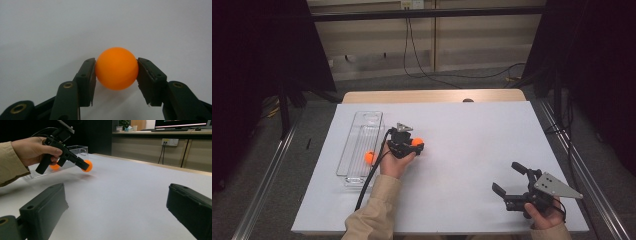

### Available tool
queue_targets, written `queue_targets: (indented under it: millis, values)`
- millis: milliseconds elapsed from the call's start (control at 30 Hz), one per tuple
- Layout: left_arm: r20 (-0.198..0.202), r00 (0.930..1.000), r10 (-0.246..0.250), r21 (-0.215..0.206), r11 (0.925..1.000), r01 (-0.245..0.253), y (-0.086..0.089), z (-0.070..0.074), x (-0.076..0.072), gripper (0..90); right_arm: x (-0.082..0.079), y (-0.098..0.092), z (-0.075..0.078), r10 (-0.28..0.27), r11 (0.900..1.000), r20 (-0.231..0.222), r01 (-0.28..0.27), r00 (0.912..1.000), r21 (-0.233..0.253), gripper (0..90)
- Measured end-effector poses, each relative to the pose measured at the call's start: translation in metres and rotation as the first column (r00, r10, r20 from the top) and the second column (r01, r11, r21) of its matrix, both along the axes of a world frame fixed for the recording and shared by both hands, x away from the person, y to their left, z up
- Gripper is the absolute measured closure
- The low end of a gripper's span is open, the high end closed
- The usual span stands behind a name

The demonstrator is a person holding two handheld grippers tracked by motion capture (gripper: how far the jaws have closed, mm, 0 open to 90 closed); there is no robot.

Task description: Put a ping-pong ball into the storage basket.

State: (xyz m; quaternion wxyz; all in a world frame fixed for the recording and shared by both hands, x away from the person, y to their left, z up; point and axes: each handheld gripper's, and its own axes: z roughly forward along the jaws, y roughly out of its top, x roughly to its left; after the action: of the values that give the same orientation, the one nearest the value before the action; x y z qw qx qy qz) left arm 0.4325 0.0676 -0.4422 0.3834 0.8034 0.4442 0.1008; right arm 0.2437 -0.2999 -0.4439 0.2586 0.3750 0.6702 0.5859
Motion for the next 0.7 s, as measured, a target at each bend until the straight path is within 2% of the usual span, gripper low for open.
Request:
queue_targets:
  millis: [167,267,700]
  values:
    - [-0.006,0.9999,-0.016,0.005,0.9999,0.016,0.003,0.005,-0.001,50.7,0.000,0.000,0.000,0.000,1.000,0.000,0.000,1.0000,0.000,2.2]
    - [-0.007,0.9999,-0.014,-0.010,0.9999,0.014,0.003,0.007,-0.003,50.7,0.000,0.000,0.000,0.001,1.000,0.000,-0.001,1.0000,0.000,2.2]
    - [-0.017,0.9993,-0.035,-0.017,0.9993,0.035,0.010,0.016,-0.005,50.7,0.000,0.001,0.000,0.002,1.000,0.001,-0.002,1.0000,0.000,2.2]
